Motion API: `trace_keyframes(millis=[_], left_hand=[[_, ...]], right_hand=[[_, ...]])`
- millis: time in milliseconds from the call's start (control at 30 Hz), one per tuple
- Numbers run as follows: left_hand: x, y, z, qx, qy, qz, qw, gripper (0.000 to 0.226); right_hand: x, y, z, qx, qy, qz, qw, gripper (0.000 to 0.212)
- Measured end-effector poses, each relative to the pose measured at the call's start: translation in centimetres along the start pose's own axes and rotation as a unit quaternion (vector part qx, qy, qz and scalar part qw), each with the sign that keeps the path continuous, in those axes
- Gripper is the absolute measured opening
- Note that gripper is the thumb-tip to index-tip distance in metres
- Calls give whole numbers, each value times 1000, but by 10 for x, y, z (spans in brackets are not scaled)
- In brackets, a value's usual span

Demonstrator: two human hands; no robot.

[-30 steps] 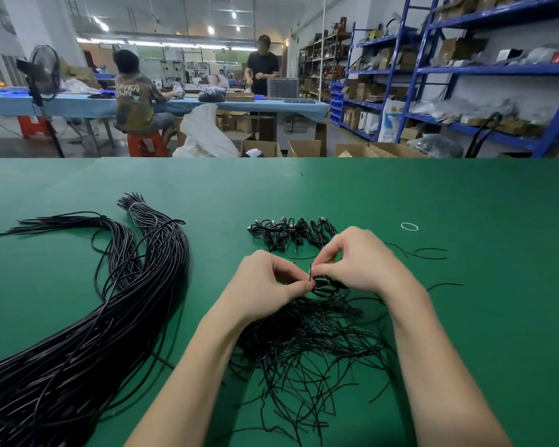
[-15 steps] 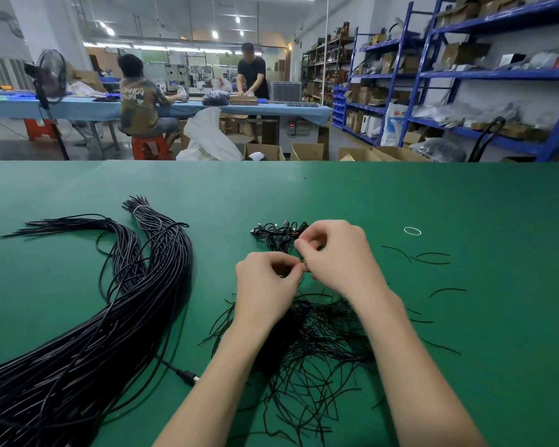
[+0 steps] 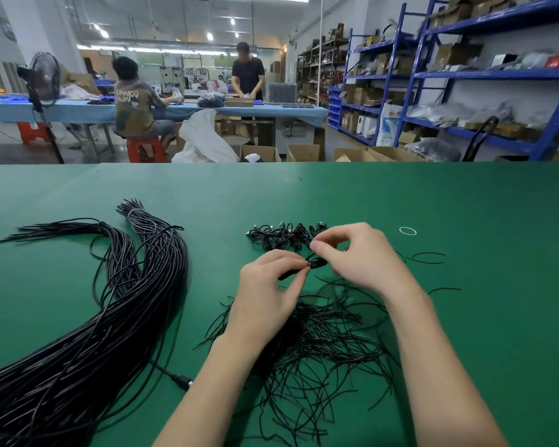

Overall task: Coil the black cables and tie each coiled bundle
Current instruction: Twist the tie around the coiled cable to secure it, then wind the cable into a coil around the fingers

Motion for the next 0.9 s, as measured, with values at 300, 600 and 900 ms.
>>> trace_keyframes(millis=[300,600,900], left_hand=[[-6,-13,13,39,-85,-63,994,12],[-3,-9,2,44,27,5,999,13],[-3,7,-39,-149,311,54,937,4]], right_hand=[[0,-15,5,7,0,-96,995,12],[-2,-15,-19,-81,15,46,996,14],[-7,-23,-39,-25,160,125,979,10]])
Point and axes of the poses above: each hand's wrist, its own x-axis towards the middle knuckle, its own y-axis out of the back of the hand, z = x × y, the point moved 8 cm from there along x, towards the middle knuckle, and after that the axes turned 5 degrees about -z, right-handed, at the moved point
